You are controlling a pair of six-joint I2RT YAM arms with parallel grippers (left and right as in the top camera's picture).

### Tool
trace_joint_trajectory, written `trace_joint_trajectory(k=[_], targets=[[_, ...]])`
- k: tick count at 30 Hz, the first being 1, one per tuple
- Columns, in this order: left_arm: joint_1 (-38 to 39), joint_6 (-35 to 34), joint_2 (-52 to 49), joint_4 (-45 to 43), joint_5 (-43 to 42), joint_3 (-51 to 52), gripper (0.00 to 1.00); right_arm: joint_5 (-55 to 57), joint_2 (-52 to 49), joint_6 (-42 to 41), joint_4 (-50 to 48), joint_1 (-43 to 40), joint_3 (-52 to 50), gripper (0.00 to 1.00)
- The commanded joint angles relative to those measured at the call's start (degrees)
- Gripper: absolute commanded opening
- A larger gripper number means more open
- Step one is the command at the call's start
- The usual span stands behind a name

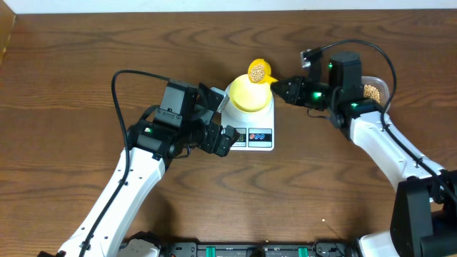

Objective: Scoop item into bowl and weigh 50g on scale
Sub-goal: 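Tip the scoop to pour soybeans into the yellow bowl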

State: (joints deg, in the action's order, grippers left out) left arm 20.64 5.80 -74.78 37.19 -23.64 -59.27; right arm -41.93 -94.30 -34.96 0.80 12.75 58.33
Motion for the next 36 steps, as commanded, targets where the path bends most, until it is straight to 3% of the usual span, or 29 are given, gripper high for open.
trace_joint_trajectory(k=[1, 17, 36], targets=[[0.07, -0.33, -0.13, 0.00, 0.37, 0.02, 0.98, 1.53, -0.55, 9.40, -0.13, 1.44, 0.00, 0.01], [0.07, -0.33, -0.13, 0.00, 0.39, 0.02, 0.98, 4.63, -0.52, 25.51, 5.44, 2.38, 0.02, 0.01], [0.07, -0.33, -0.13, 0.00, 0.37, 0.02, 0.98, 14.47, 1.49, 32.30, 6.36, 6.60, 0.09, 0.01]])
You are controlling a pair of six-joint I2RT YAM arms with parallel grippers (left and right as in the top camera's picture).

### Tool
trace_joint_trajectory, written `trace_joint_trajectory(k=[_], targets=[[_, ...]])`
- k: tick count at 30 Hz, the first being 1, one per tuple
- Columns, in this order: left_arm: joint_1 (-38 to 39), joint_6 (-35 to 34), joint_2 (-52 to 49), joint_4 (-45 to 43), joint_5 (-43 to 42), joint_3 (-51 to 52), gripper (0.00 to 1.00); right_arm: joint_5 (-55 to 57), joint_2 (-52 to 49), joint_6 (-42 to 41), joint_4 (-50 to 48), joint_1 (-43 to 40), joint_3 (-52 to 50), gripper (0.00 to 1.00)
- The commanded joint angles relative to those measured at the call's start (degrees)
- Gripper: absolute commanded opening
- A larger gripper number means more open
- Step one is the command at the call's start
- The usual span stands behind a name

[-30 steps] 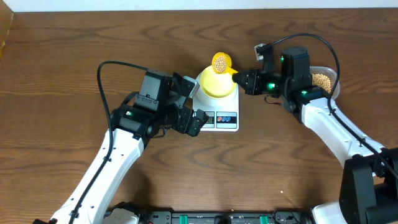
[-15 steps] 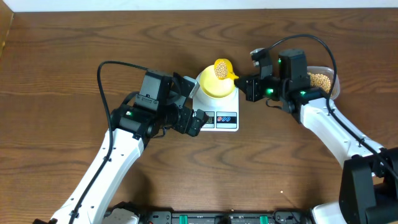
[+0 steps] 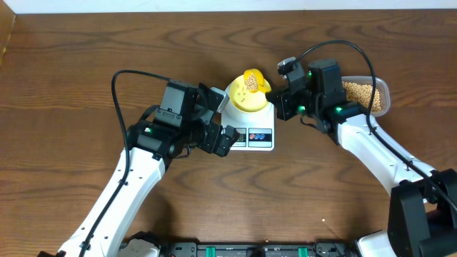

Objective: Scoop item into bowl and weigh 50g on scale
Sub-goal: 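Tip the scoop to pour soybeans into the yellow bowl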

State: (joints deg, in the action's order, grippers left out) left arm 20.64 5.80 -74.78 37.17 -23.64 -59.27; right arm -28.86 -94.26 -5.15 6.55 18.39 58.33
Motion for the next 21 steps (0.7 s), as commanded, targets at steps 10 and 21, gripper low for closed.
trace_joint_trajectory(k=[10, 21], targets=[[0.07, -0.33, -0.13, 0.02, 0.39, 0.02, 0.98, 3.28, 2.36, 5.11, 2.54, 1.29, 0.09, 0.01], [0.07, -0.33, -0.13, 0.02, 0.39, 0.02, 0.98, 12.63, 6.29, 10.49, 2.78, 4.63, 0.09, 0.01]])
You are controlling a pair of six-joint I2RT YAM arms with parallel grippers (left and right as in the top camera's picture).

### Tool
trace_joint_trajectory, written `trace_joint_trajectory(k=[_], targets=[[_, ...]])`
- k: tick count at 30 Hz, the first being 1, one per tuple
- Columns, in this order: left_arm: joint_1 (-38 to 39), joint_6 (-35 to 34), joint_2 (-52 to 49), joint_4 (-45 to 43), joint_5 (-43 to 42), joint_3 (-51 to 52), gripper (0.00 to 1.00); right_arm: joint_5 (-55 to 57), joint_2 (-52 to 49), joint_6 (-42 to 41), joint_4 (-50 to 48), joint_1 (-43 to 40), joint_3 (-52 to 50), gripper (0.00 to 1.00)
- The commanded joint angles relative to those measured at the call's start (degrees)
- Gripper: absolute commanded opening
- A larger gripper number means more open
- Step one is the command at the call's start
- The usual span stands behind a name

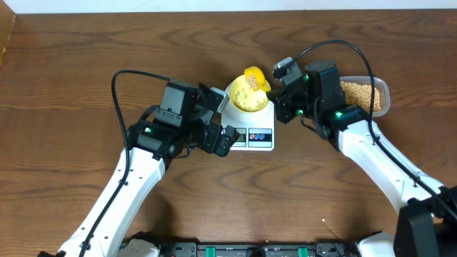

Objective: Scoop item into bowl and weigh 50g on scale
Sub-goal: 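Tip the scoop to pour soybeans into the yellow bowl, then carry the empty yellow scoop rightward back over the soybean tub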

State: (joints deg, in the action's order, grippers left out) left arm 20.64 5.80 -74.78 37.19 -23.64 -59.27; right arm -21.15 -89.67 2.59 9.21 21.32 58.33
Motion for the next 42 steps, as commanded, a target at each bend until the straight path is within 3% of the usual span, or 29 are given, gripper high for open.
trace_joint_trajectory(k=[1, 9, 19, 34, 39, 42], targets=[[0.07, -0.33, -0.13, 0.00, 0.39, 0.02, 0.98, 5.99, 1.70, 3.39, 0.33, 2.12, 0.09, 0.01], [0.07, -0.33, -0.13, 0.00, 0.39, 0.02, 0.98, 7.56, 1.70, 4.00, 0.70, 3.65, 0.09, 0.01], [0.07, -0.33, -0.13, 0.00, 0.39, 0.02, 0.98, 8.28, 1.70, 13.16, 1.29, 4.39, 0.09, 0.01], [0.07, -0.33, -0.13, 0.00, 0.39, 0.02, 0.98, 20.55, 1.73, 13.22, 0.90, 8.79, 0.09, 0.01], [0.07, -0.33, -0.13, 0.00, 0.37, 0.02, 0.98, 16.90, 3.56, -0.68, 0.85, 9.14, 0.09, 0.01], [0.07, -0.33, -0.13, 0.00, 0.39, 0.02, 0.98, 16.11, 7.08, -3.23, 0.98, 8.46, 0.09, 0.01]])
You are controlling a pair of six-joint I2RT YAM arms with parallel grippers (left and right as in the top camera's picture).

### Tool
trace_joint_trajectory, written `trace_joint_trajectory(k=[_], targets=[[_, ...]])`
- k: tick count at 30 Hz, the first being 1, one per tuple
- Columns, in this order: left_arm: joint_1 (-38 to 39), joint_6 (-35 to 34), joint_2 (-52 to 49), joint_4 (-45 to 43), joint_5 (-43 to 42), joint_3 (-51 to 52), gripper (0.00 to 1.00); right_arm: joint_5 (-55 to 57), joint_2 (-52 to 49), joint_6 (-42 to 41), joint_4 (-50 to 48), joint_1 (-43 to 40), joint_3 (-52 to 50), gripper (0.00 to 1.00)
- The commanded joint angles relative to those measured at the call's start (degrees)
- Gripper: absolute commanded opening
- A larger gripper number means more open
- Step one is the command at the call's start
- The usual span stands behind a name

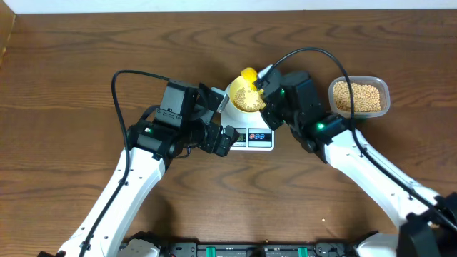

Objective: Scoop item into bowl and weigh 50g on scale
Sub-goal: 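Carry the empty yellow scoop rightward back over the soybean tub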

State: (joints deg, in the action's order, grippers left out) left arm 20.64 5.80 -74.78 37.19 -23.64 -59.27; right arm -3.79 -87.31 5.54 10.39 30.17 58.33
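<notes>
A yellow bowl (245,101) with beans in it stands on the white scale (250,137) at mid-table. The yellow scoop (248,74) is tipped over the bowl's far rim. My right gripper (261,87) is shut on the scoop's handle, right beside the bowl. My left gripper (221,120) rests at the scale's left edge, its fingers (228,137) spread open with nothing held. Whether any beans are left in the scoop is hidden.
A clear tub of beans (359,96) sits at the right, behind my right arm. The scale's display and buttons (258,135) face the front. Black cables arc over both arms. The table's far edge runs close behind the bowl.
My right arm has swung left and its wrist now sits against the bowl's right side. The scoop is tipped further at the far rim. The bean tub is fully uncovered. The left arm is unmoved.
The right gripper first held a scoop full of beans level above the bowl's far right rim, with the bowl looking empty. Then the scoop was over the bowl and tilting, and beans showed in the bowl. Now it is tipped steeply. The left gripper has stayed by the scale.
</notes>
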Motion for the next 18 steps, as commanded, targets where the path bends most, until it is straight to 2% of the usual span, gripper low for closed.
trace_joint_trajectory(k=[1, 5, 7, 12, 14, 18], targets=[[0.07, -0.33, -0.13, 0.00, 0.39, 0.02, 0.98, -0.85, 6.36, -6.16, 0.00, -0.92, 0.09, 0.01], [0.07, -0.33, -0.13, 0.00, 0.39, 0.02, 0.98, 0.87, 12.17, -6.19, 2.16, -5.16, 0.09, 0.01], [0.07, -0.33, -0.13, 0.00, 0.39, 0.02, 0.98, 0.85, 15.45, -7.89, 5.68, -11.02, 0.09, 0.01], [0.07, -0.33, -0.13, 0.00, 0.37, 0.02, 0.98, 0.63, 16.26, -8.00, 13.46, -21.99, 0.09, 0.01], [0.07, -0.33, -0.13, 0.00, 0.39, 0.02, 0.98, -1.40, 16.20, -6.38, 16.09, -28.28, 0.09, 0.01], [0.07, -0.33, -0.13, 0.00, 0.39, 0.02, 0.98, -5.79, 16.13, -1.11, 17.92, -35.45, 0.07, 0.01]])
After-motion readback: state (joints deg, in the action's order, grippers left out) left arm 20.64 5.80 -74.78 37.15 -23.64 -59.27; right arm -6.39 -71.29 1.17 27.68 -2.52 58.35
